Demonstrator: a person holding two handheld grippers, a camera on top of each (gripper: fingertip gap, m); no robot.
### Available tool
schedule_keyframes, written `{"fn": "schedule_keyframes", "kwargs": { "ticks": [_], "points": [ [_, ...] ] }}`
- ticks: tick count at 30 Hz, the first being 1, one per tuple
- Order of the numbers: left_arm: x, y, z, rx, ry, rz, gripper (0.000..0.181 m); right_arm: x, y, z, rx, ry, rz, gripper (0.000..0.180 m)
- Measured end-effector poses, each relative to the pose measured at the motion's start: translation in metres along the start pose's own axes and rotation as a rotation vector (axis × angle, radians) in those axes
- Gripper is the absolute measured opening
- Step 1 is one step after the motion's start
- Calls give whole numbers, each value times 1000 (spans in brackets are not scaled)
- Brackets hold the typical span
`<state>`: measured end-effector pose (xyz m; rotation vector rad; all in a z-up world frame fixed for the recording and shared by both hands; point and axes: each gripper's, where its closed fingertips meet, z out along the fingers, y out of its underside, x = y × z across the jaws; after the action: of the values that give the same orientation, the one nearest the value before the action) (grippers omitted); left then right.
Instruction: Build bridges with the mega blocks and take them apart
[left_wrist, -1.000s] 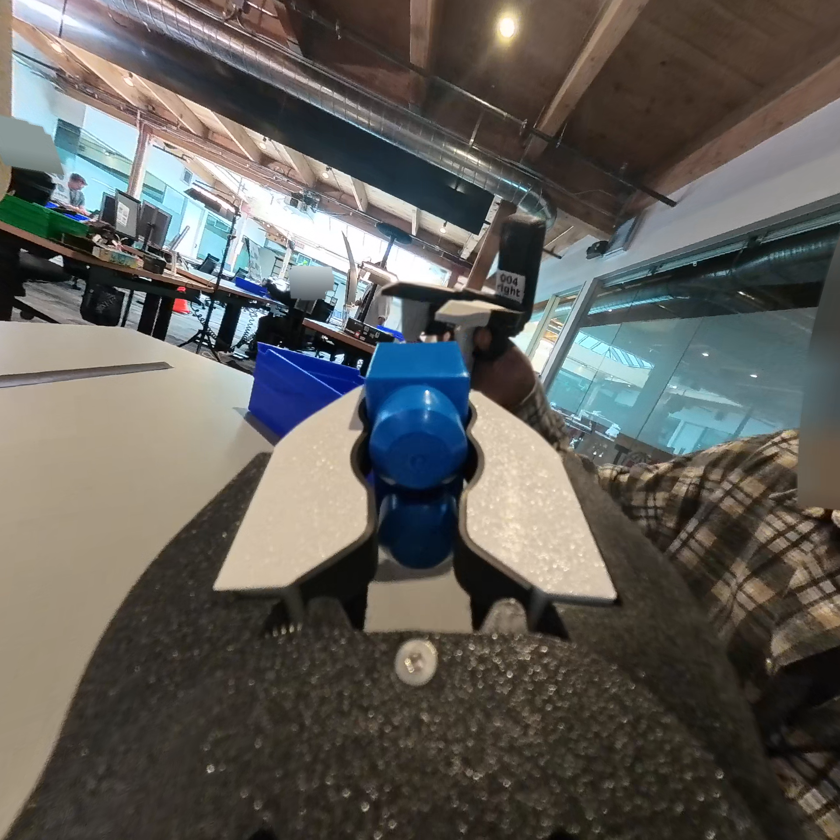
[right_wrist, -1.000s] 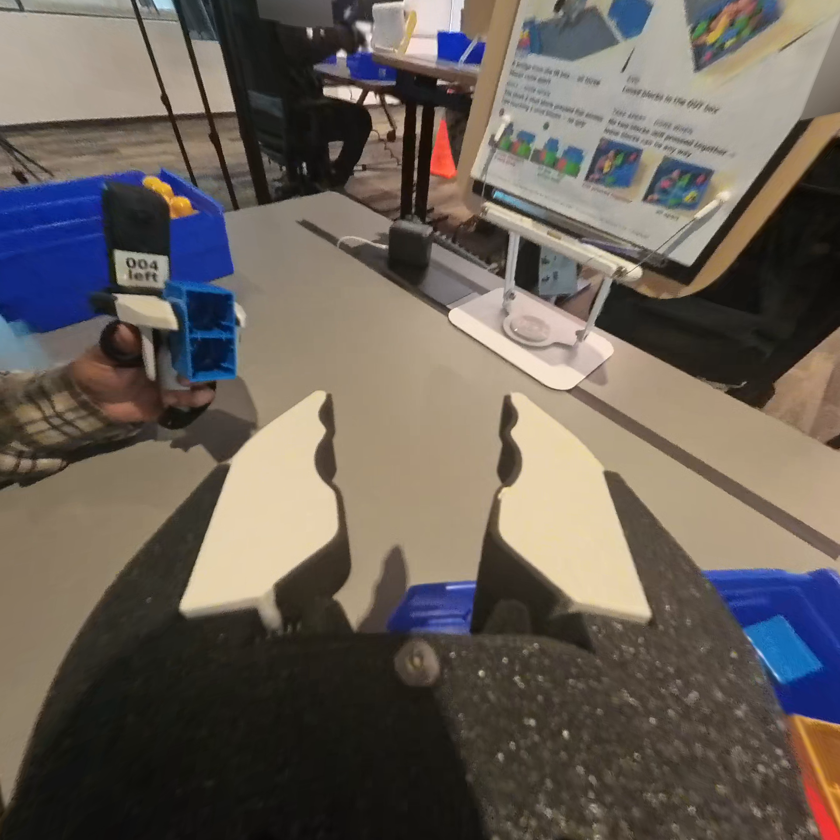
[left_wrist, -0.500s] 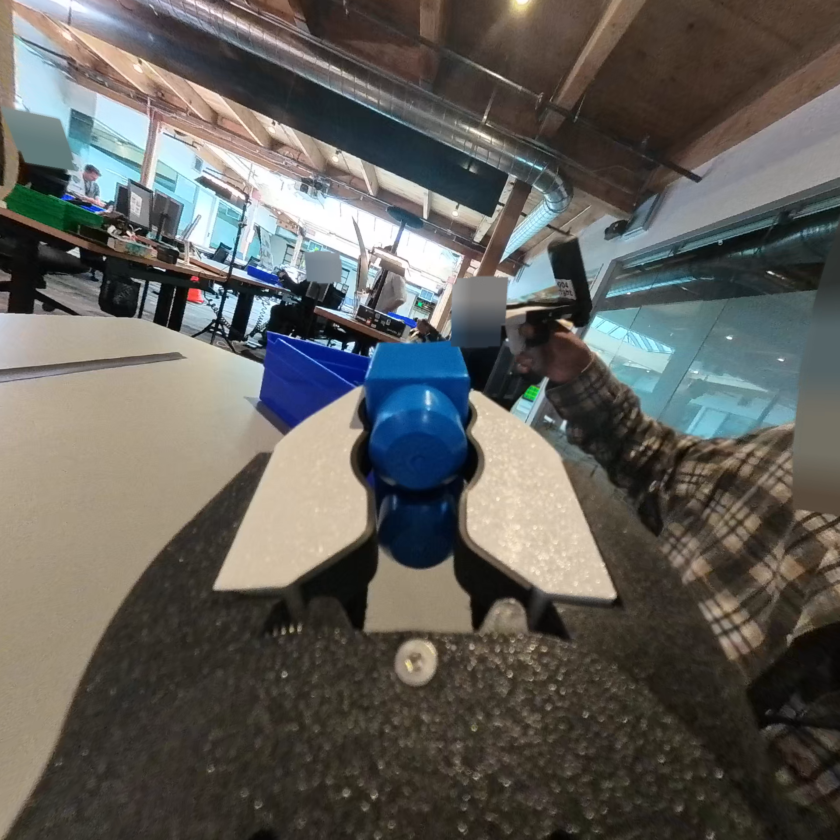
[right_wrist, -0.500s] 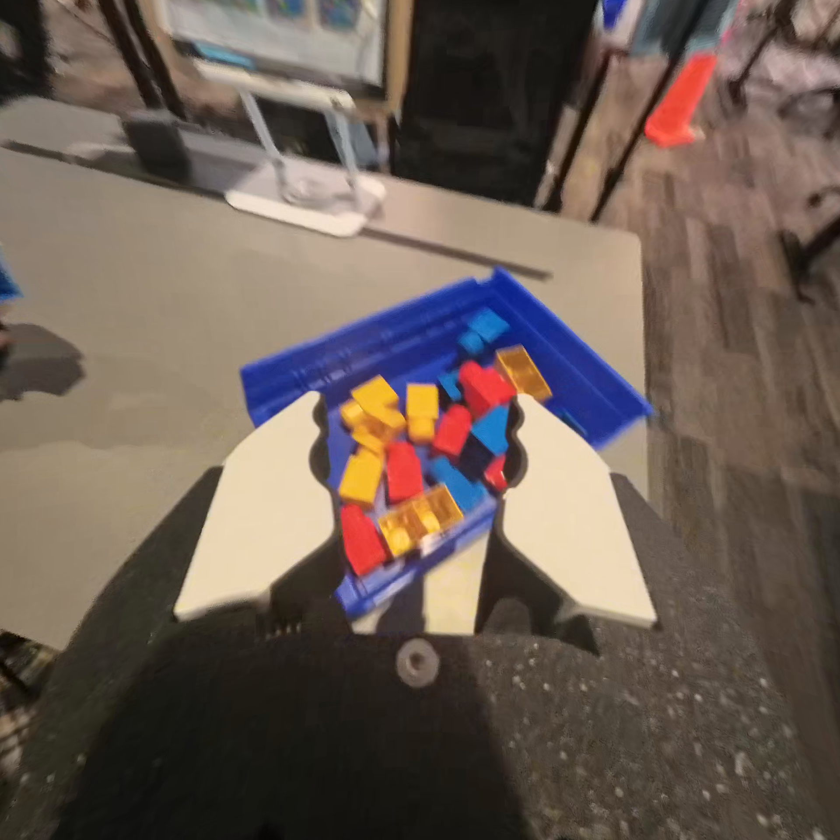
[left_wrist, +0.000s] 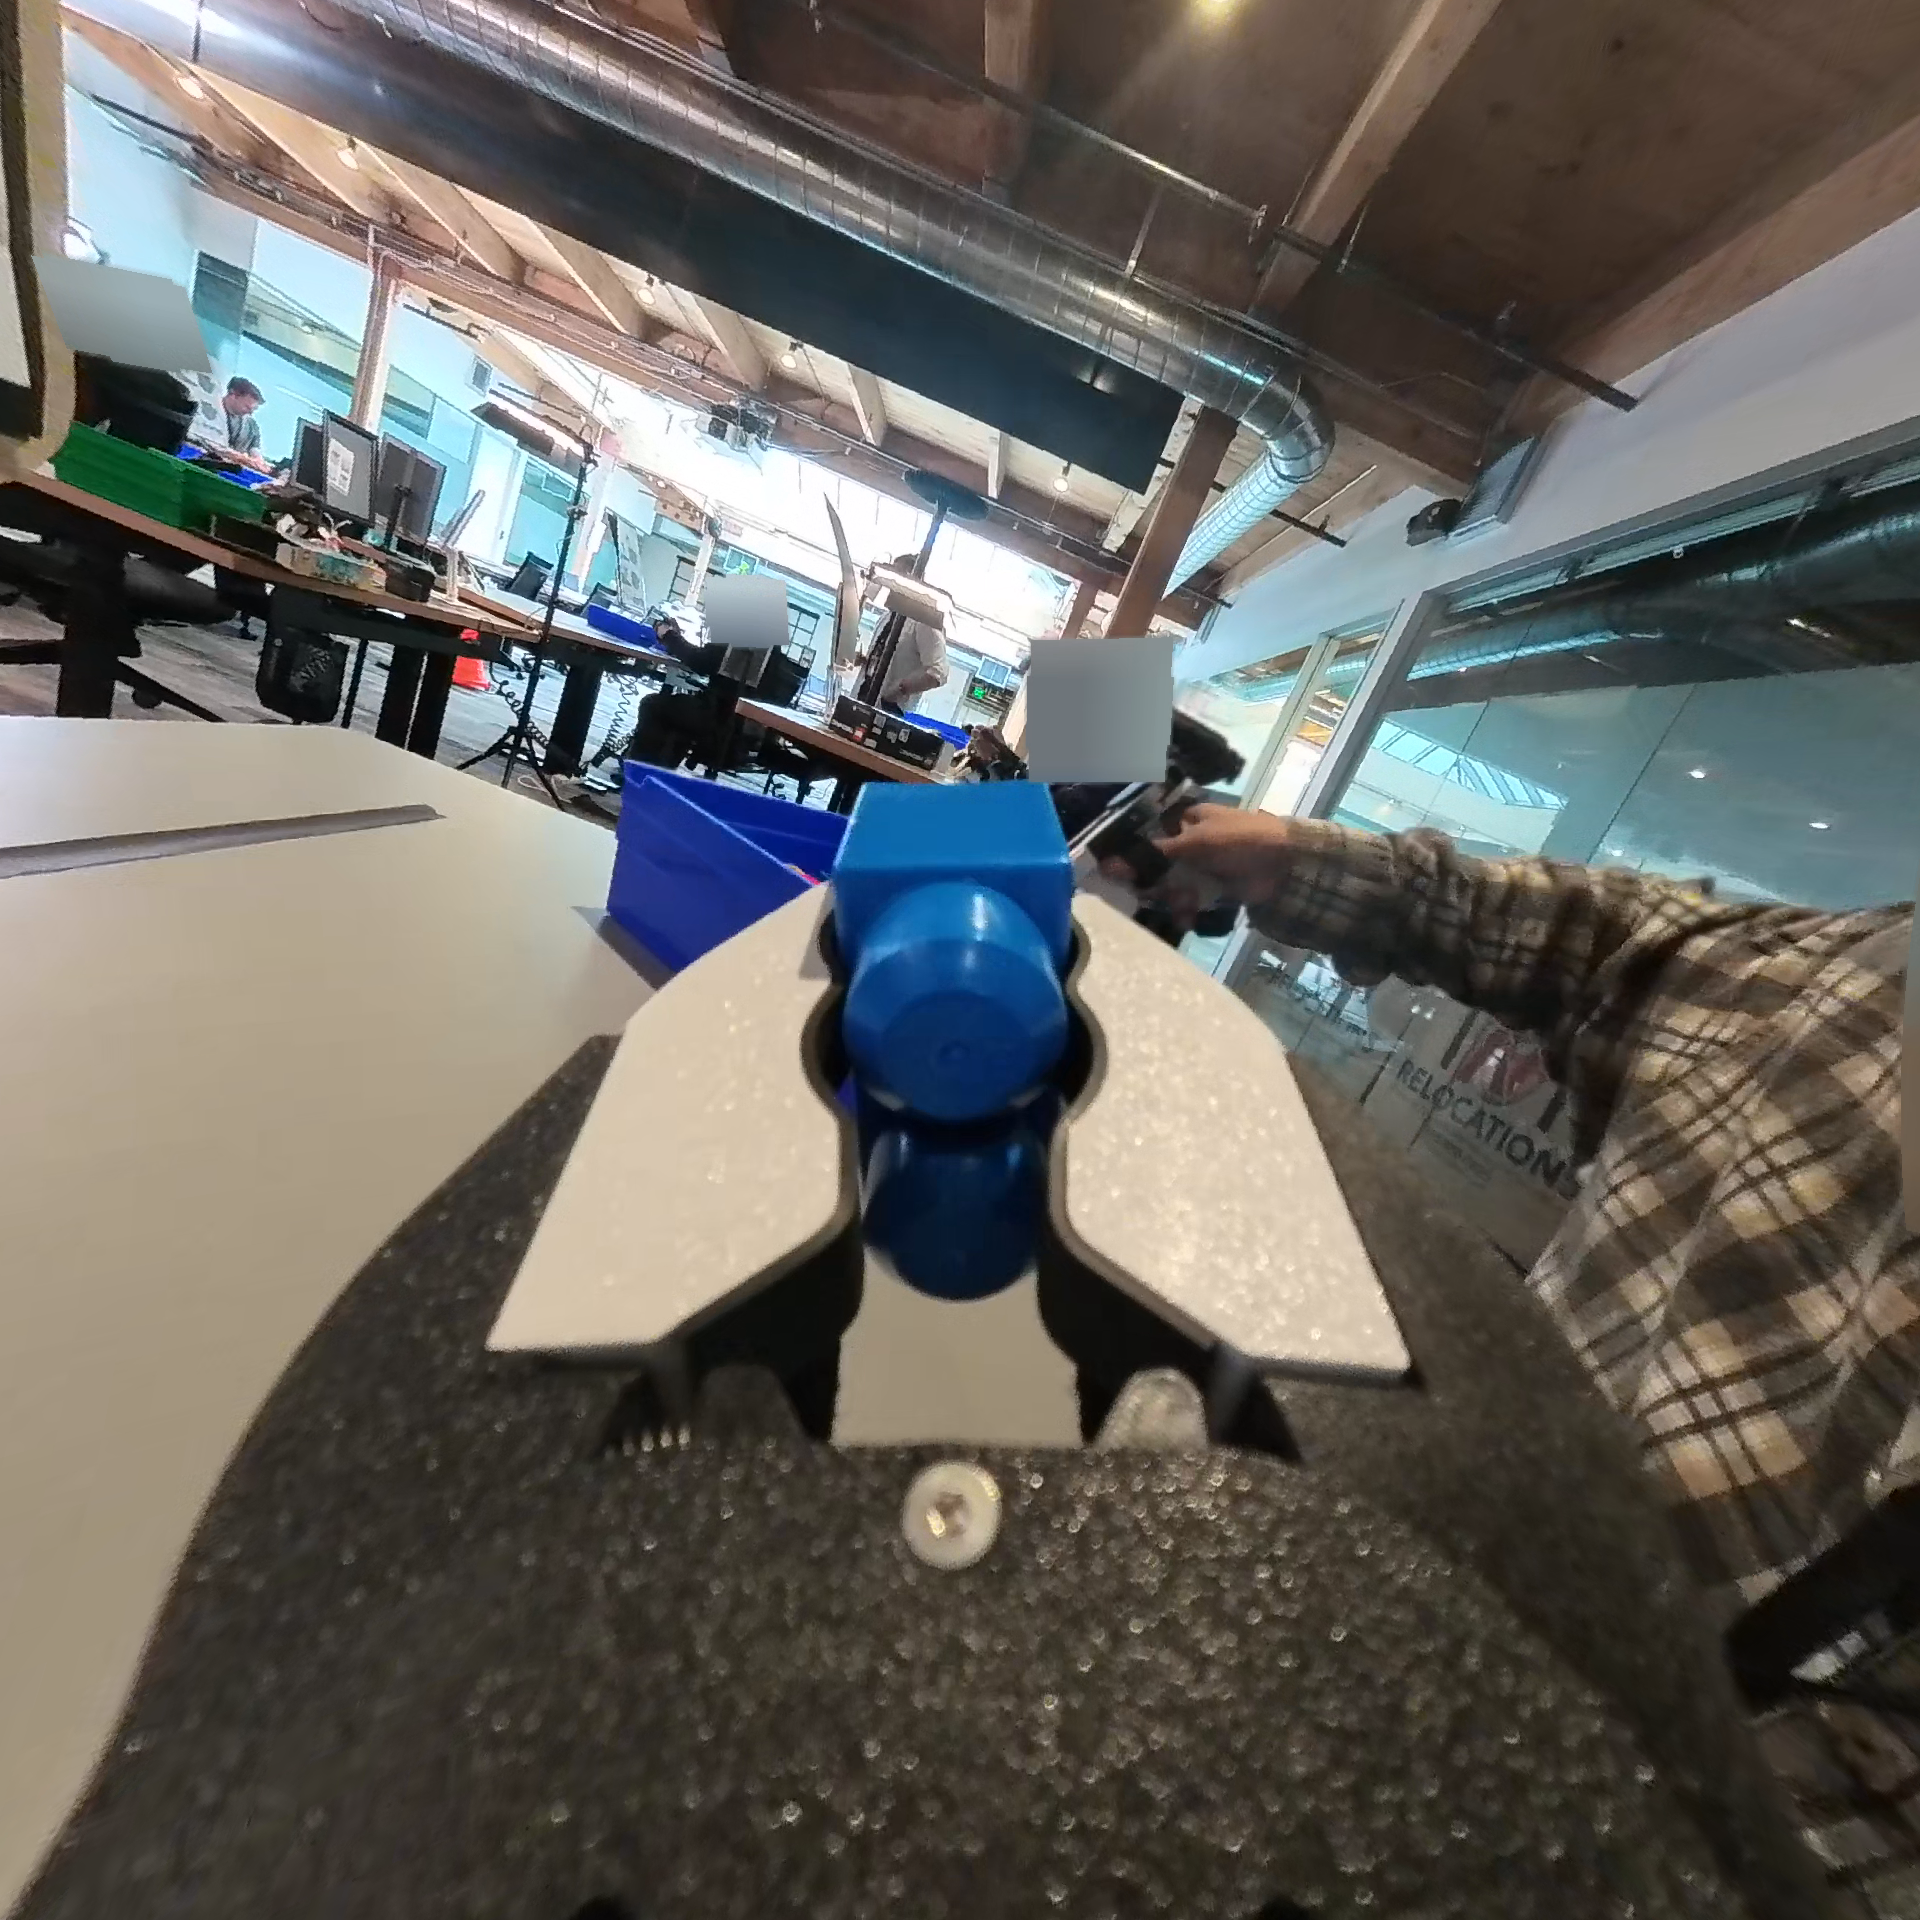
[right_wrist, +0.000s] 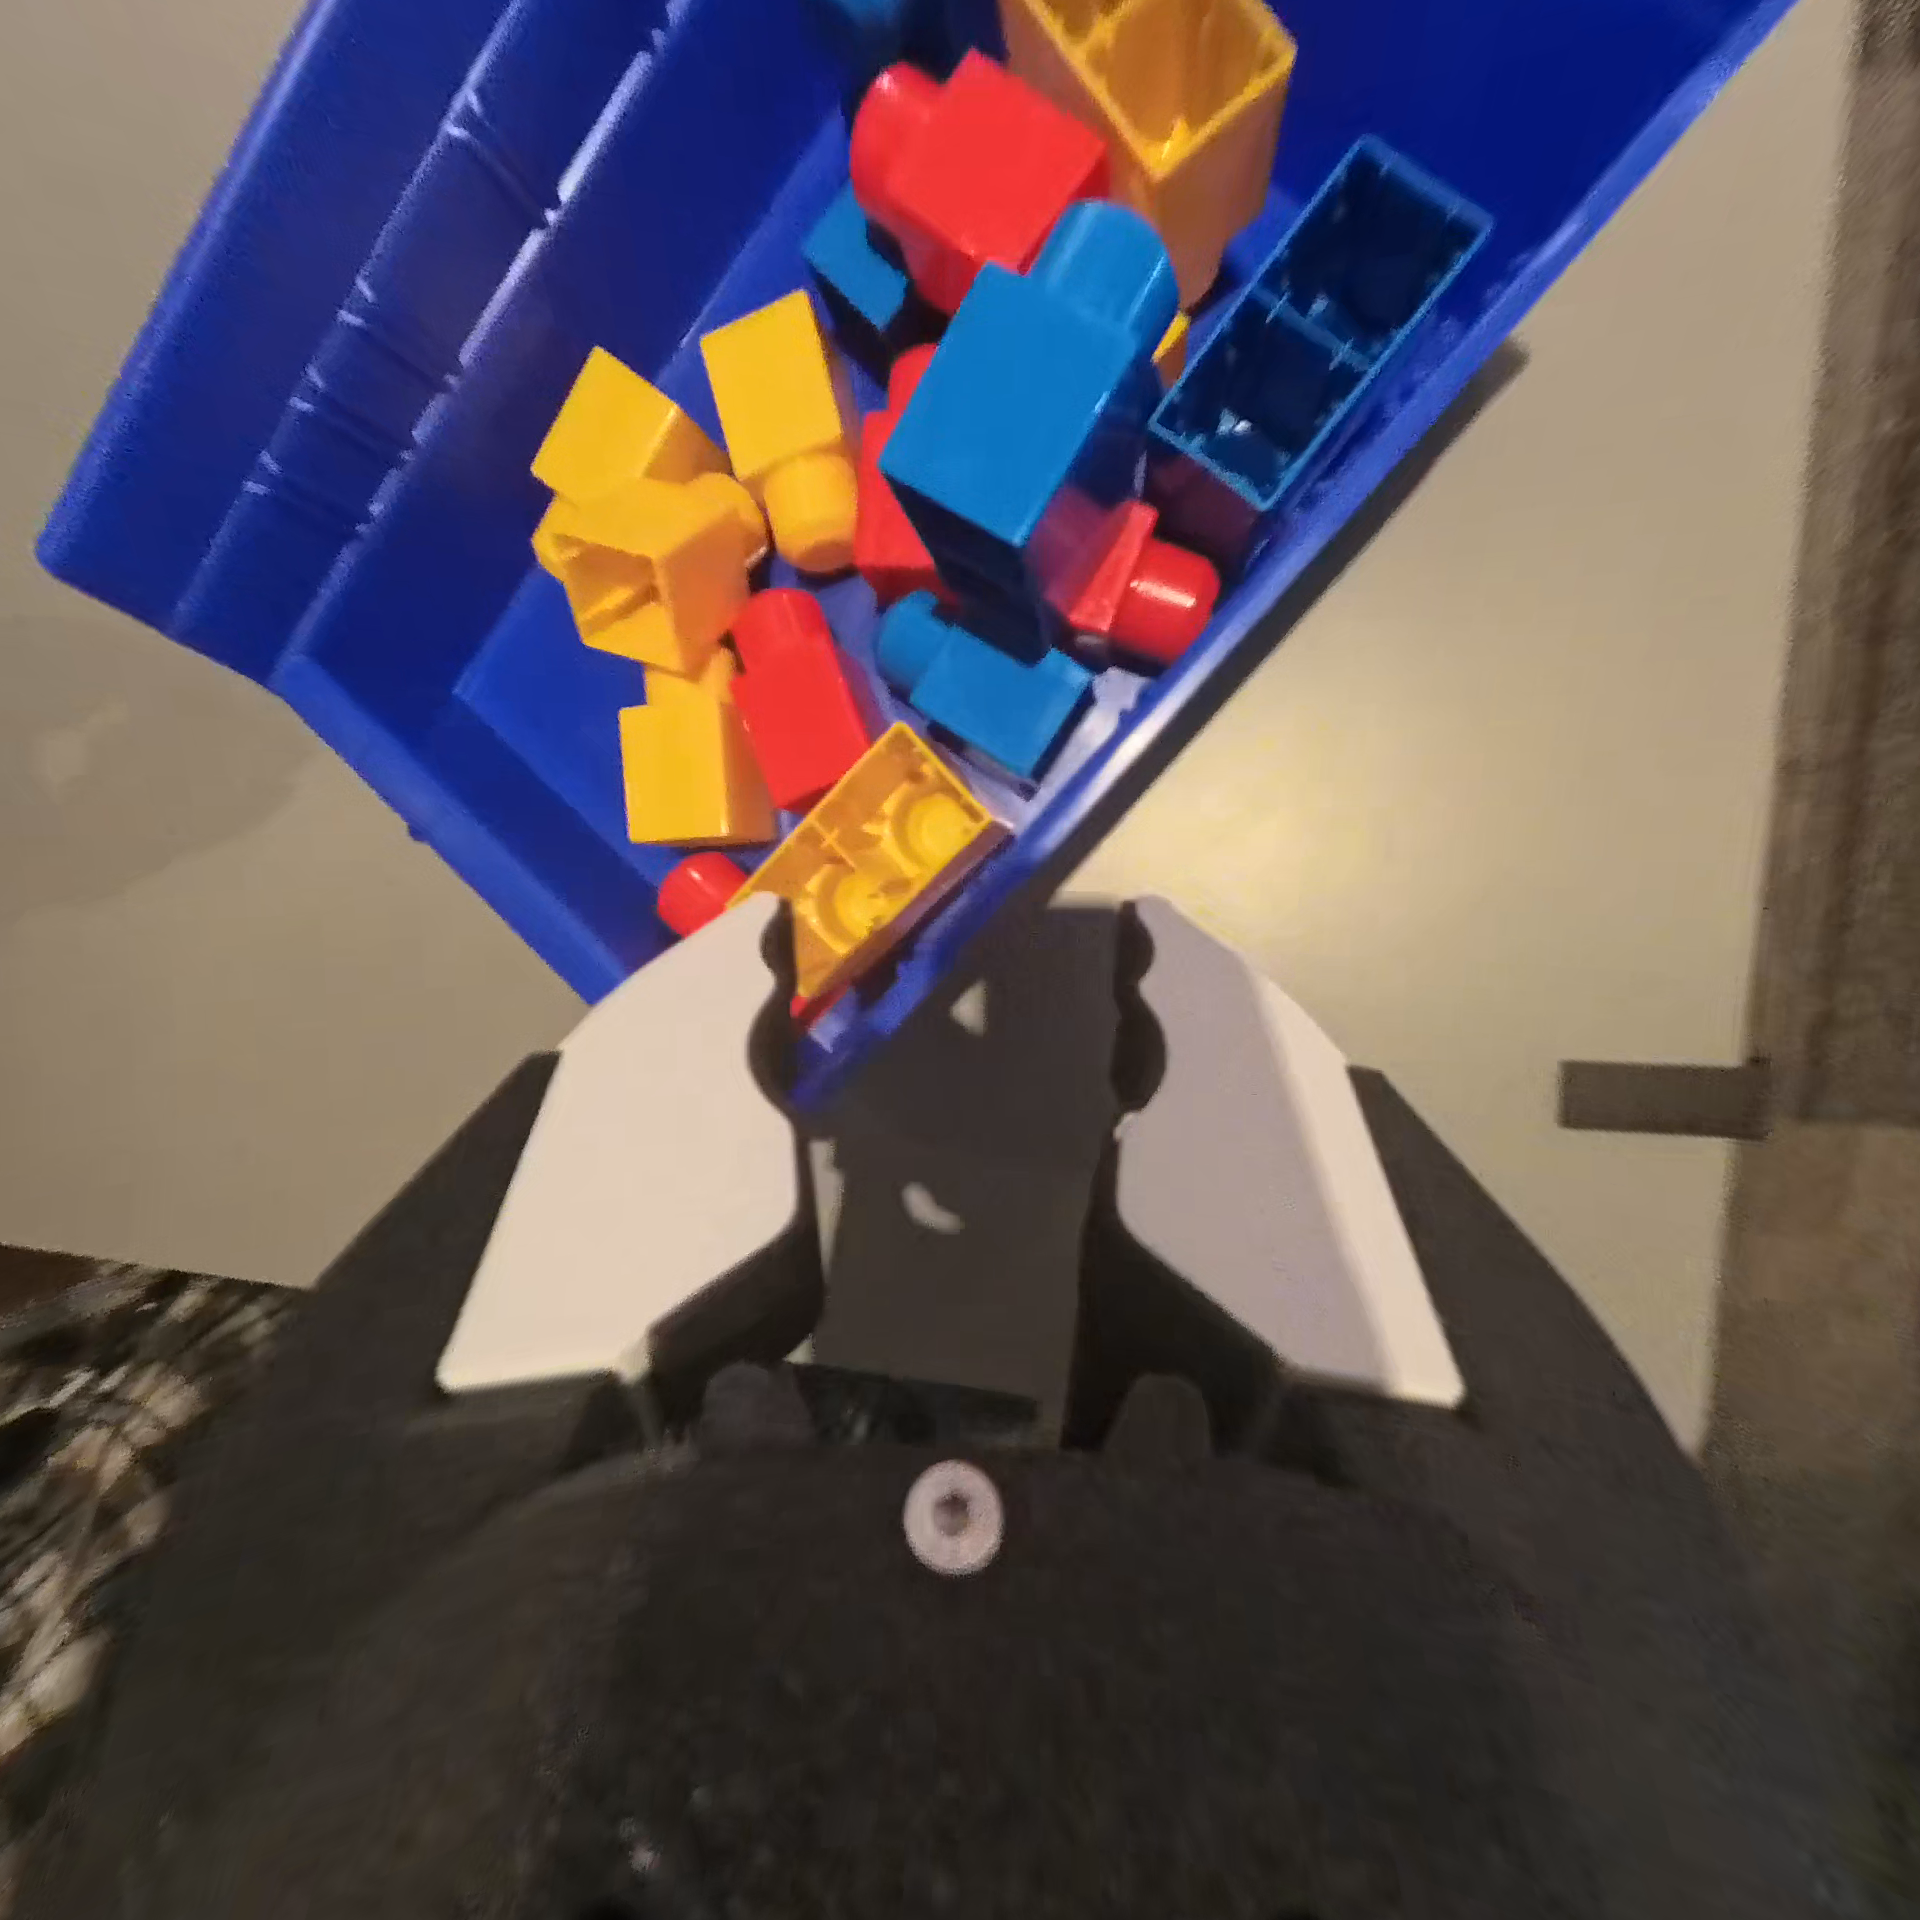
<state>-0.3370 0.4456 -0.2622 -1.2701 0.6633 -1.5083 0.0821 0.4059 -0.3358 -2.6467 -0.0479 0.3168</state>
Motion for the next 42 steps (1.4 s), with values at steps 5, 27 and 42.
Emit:
{"fn": "schedule_keyframes", "kwargs": {
  "ticks": [5,27,42],
  "points": [
    [0,-2,-2,7,-3,-5,36,2,9,27,-159,-6,63,17],
    [-4,3,0,-25,-14,-10,36,104,-50,35,-195,132,61,5],
    [-8,3,-2,-21,-21,-19,36,122,-62,36,-165,128,44,7]
  ]
}}
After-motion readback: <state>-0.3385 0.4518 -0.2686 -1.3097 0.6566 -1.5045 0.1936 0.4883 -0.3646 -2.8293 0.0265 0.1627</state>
